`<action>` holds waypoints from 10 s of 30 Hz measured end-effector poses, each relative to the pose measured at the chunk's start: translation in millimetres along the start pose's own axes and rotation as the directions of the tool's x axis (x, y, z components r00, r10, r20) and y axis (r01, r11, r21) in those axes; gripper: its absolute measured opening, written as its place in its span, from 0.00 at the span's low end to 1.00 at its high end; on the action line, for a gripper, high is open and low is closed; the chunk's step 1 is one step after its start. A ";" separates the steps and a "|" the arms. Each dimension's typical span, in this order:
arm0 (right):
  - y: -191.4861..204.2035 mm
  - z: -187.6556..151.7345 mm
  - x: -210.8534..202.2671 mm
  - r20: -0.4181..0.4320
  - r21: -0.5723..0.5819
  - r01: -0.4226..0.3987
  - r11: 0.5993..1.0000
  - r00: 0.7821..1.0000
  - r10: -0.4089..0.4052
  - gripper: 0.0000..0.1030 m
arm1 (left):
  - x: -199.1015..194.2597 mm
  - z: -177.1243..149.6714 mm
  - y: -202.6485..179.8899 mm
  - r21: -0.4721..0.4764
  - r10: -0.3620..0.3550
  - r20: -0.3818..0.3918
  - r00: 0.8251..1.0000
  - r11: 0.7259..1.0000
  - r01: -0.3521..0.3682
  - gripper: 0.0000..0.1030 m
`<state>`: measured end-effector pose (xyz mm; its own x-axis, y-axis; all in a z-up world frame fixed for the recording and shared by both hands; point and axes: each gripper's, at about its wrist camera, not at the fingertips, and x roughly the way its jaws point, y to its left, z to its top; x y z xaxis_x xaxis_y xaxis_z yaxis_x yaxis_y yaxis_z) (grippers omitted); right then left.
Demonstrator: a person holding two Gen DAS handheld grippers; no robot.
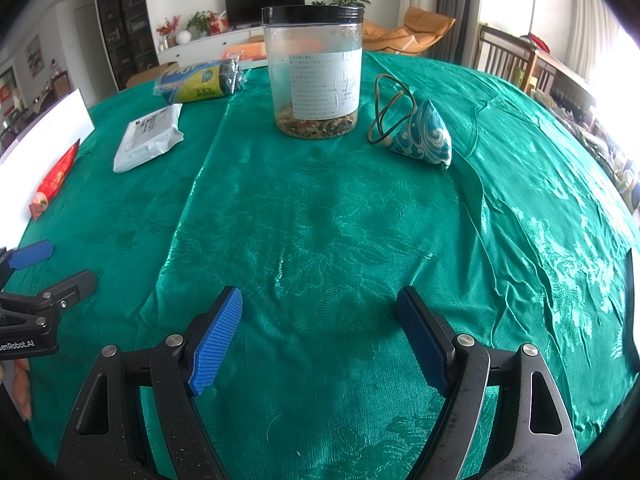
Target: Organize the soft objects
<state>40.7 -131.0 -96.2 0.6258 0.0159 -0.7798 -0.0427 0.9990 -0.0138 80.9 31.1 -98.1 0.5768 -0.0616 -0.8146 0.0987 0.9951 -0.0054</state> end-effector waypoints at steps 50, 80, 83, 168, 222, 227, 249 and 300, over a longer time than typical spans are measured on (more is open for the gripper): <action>141.8 168.4 76.3 -0.128 -0.189 -0.292 0.938 0.954 0.271 0.81 | -13.4 -16.9 27.5 -0.039 0.012 0.014 1.000 0.999 -0.011 1.00; -50.0 9.0 -3.9 -0.018 0.110 0.082 0.991 0.997 -0.080 0.75 | -12.6 -16.1 24.9 -0.034 0.027 0.010 1.000 0.999 -0.026 1.00; -48.0 6.5 -1.1 -0.014 0.099 0.094 0.991 0.996 -0.093 0.78 | -12.8 -16.3 24.9 -0.034 0.027 0.010 1.000 0.999 -0.027 1.00; -49.0 2.6 -0.4 -0.014 0.099 0.089 0.991 0.996 -0.088 0.80 | -13.5 -16.8 24.8 -0.036 0.030 0.011 1.000 0.999 -0.029 1.00; -48.8 1.9 -1.6 -0.013 0.099 0.086 0.991 0.996 -0.085 0.80 | 19.7 82.4 92.6 -0.222 0.018 -0.052 0.998 0.975 -0.029 0.98; -48.9 1.9 -1.0 -0.013 0.099 0.086 0.991 0.996 -0.085 0.81 | -61.7 71.0 47.3 -0.071 -0.396 0.104 0.912 0.912 0.404 1.00; -49.3 1.5 -0.3 -0.013 0.099 0.085 0.992 0.996 -0.084 0.81 | 29.1 89.5 104.1 -0.326 -0.376 -0.025 0.926 0.879 0.348 0.87; -44.9 1.3 1.6 -0.012 0.095 0.075 0.993 0.997 -0.074 0.83 | 35.8 58.4 30.9 0.168 -0.076 -0.250 0.965 0.978 0.120 0.75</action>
<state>44.6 -175.7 -96.0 0.6175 -0.0589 -0.7844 0.0785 0.9968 -0.0130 152.0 55.2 -93.6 0.3468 -0.1155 -0.9308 0.3022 0.9532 -0.0056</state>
